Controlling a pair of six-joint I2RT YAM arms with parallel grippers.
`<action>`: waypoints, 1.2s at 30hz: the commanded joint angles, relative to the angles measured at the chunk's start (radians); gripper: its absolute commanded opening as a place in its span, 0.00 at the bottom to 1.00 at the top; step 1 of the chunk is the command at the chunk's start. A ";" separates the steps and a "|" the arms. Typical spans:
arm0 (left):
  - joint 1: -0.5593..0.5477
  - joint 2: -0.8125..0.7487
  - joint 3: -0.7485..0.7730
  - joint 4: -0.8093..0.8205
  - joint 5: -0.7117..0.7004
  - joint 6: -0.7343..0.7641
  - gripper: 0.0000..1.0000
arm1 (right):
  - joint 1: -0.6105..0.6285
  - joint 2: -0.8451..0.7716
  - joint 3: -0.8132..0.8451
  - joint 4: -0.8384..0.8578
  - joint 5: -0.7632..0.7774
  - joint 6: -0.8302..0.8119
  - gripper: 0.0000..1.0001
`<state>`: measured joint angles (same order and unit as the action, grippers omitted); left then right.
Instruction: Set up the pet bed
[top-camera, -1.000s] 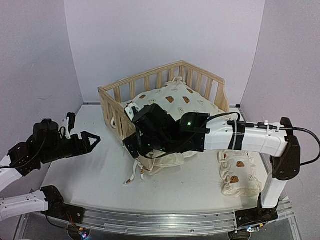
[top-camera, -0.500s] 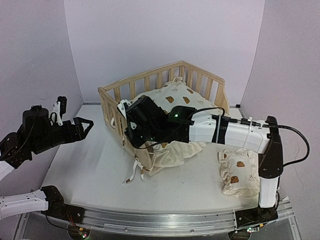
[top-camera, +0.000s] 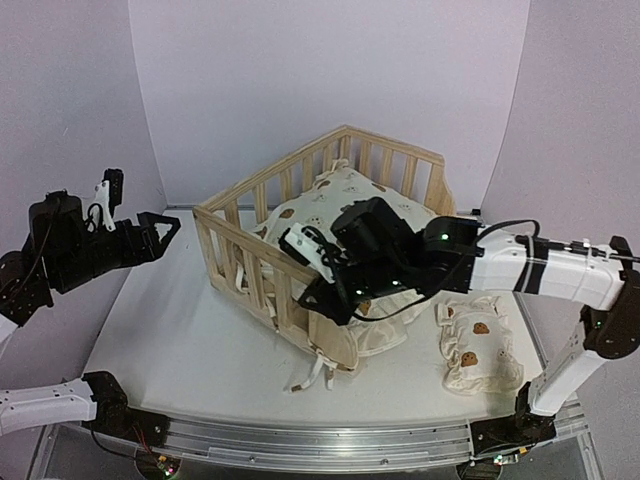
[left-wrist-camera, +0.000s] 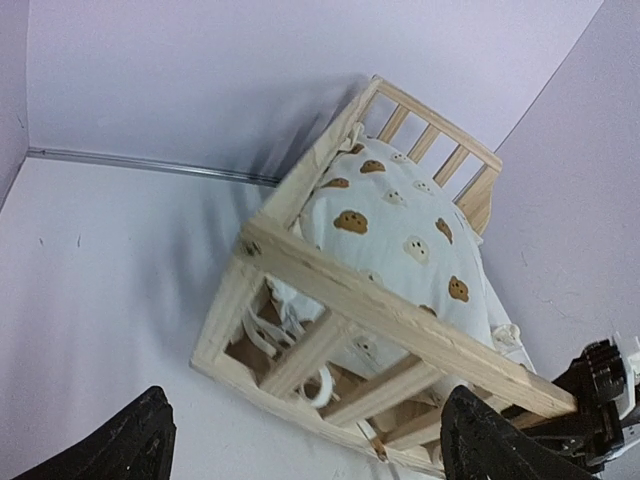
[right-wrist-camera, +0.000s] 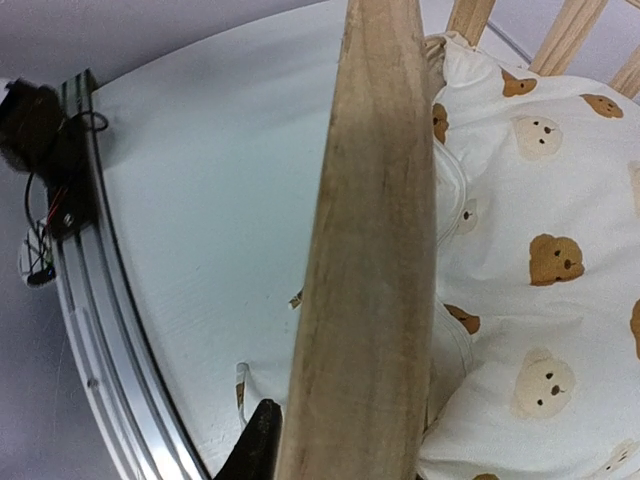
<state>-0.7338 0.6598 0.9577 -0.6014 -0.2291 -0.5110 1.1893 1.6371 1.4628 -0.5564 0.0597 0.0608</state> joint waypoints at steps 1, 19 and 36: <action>0.004 0.005 0.083 0.024 -0.042 0.039 0.92 | 0.033 -0.216 -0.114 -0.026 -0.320 -0.150 0.00; 0.004 0.056 -0.118 0.062 -0.067 -0.142 0.92 | 0.033 -0.469 -0.278 -0.228 -0.348 -0.111 0.00; 0.111 0.091 -0.408 0.462 0.404 -0.238 0.55 | 0.033 -0.437 -0.078 -0.353 -0.301 0.037 0.71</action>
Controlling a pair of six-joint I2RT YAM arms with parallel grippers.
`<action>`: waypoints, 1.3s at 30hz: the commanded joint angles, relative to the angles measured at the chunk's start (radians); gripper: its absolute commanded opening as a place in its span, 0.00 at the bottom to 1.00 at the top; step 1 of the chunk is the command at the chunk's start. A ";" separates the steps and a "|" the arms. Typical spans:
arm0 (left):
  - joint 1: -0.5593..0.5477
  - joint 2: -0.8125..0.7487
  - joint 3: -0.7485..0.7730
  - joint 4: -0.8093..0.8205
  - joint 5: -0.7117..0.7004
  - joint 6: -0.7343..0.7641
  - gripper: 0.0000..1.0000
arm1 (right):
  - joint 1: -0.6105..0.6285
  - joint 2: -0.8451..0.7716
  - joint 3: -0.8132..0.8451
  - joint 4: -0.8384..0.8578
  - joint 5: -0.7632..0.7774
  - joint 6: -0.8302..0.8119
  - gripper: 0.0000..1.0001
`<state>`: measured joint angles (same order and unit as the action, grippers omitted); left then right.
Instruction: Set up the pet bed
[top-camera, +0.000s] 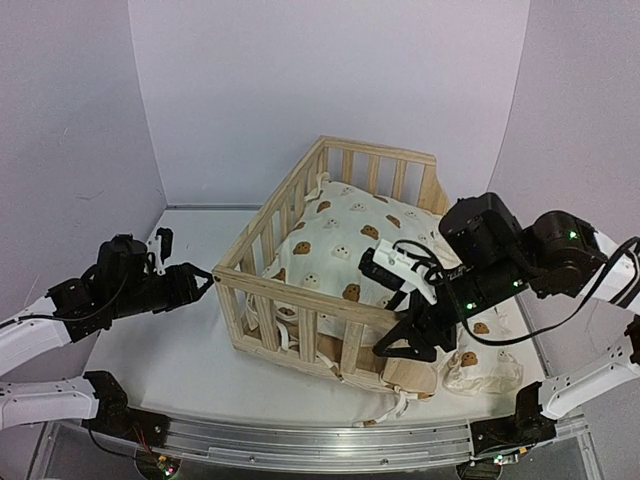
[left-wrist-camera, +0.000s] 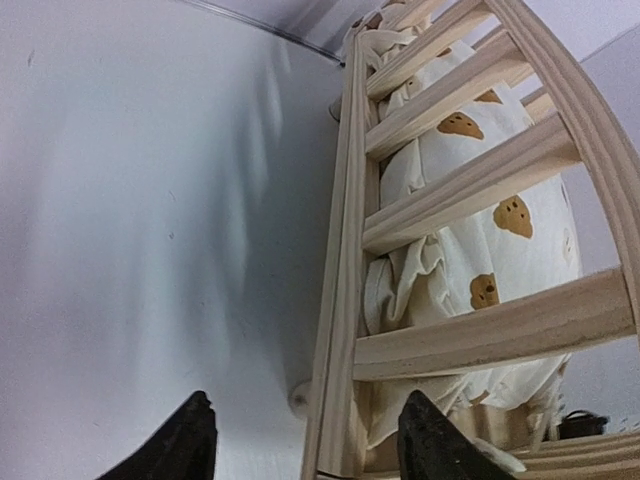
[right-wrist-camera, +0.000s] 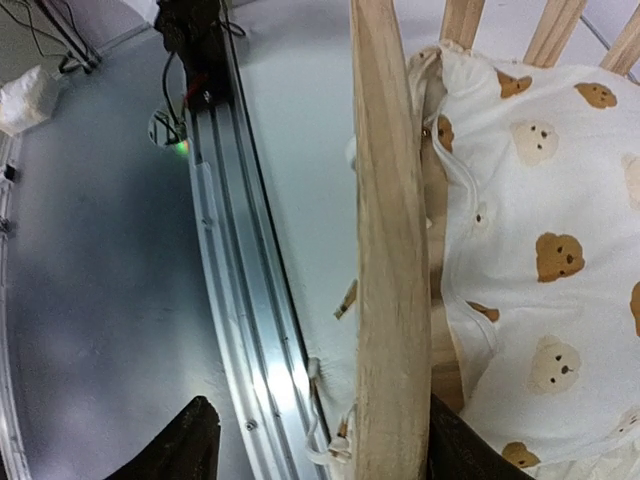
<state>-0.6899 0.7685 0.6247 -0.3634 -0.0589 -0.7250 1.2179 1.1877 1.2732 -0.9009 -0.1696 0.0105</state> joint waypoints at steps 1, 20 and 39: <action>0.094 -0.024 -0.113 0.290 0.310 -0.031 0.52 | 0.005 0.010 0.134 -0.014 -0.074 0.097 0.74; 0.176 0.231 -0.168 0.671 0.891 0.143 0.39 | -0.175 0.515 0.643 0.039 0.049 0.086 0.79; 0.176 0.342 -0.133 0.695 0.975 0.068 0.26 | -0.183 0.856 0.788 0.072 -0.251 0.253 0.34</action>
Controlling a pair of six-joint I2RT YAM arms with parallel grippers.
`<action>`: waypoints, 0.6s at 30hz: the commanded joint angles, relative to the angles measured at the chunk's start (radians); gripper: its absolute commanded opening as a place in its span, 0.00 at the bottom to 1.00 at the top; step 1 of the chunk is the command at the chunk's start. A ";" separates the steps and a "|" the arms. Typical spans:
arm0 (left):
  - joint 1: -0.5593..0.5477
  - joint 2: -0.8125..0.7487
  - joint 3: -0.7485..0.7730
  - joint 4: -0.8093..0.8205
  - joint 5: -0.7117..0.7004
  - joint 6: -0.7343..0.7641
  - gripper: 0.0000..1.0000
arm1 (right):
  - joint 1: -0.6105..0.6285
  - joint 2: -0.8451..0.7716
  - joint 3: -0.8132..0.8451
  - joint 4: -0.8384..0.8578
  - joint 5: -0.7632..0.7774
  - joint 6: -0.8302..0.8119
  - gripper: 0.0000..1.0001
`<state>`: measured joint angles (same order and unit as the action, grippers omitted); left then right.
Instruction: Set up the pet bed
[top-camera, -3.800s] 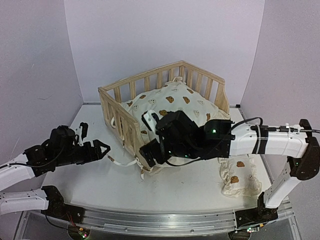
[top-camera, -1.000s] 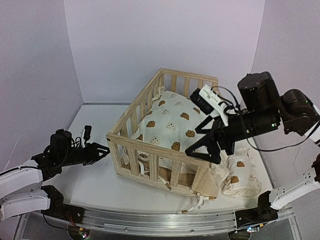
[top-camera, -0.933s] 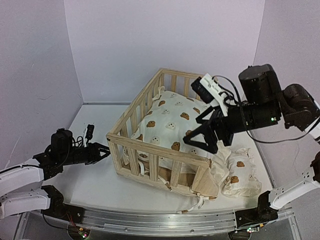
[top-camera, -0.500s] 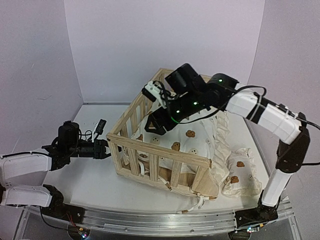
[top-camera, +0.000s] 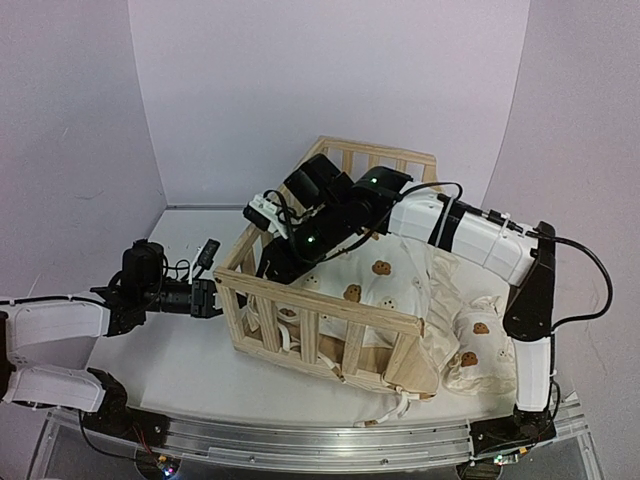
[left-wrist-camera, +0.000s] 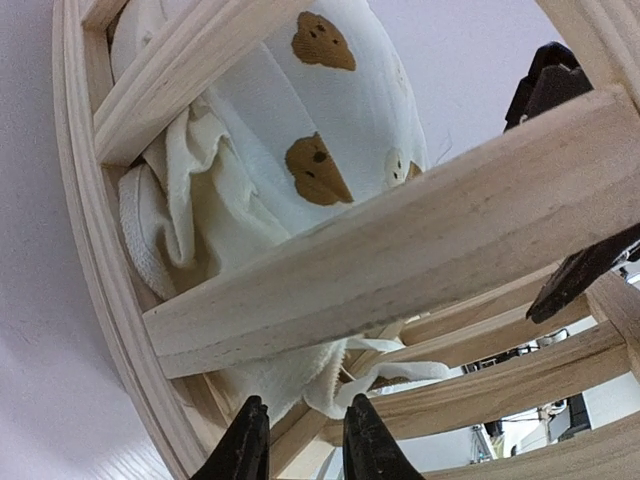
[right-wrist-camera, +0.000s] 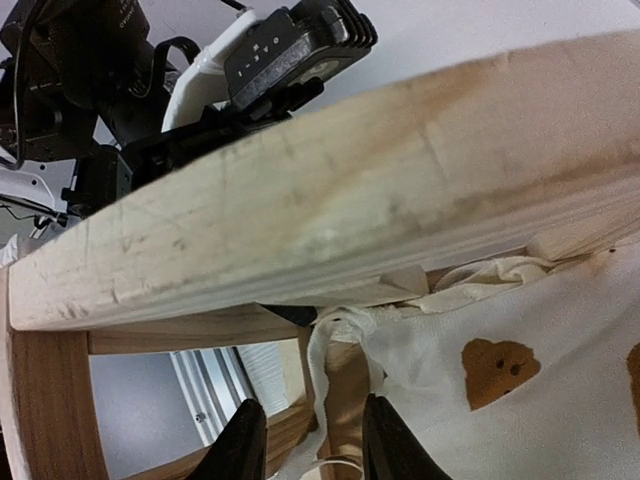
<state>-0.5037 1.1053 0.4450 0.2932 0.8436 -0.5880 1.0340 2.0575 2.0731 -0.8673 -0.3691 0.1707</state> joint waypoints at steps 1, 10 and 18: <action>-0.010 0.001 0.047 0.038 0.069 -0.097 0.28 | 0.000 -0.019 -0.027 0.040 -0.053 0.104 0.34; 0.017 -0.065 0.033 0.034 0.070 -0.234 0.17 | -0.005 0.031 -0.043 0.046 -0.129 0.152 0.19; 0.019 0.059 0.092 0.031 0.254 -0.189 0.21 | -0.005 0.067 -0.071 0.102 -0.138 0.196 0.12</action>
<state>-0.4789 1.1149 0.4694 0.2901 0.9512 -0.7902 1.0298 2.0792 2.0232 -0.7868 -0.4911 0.3199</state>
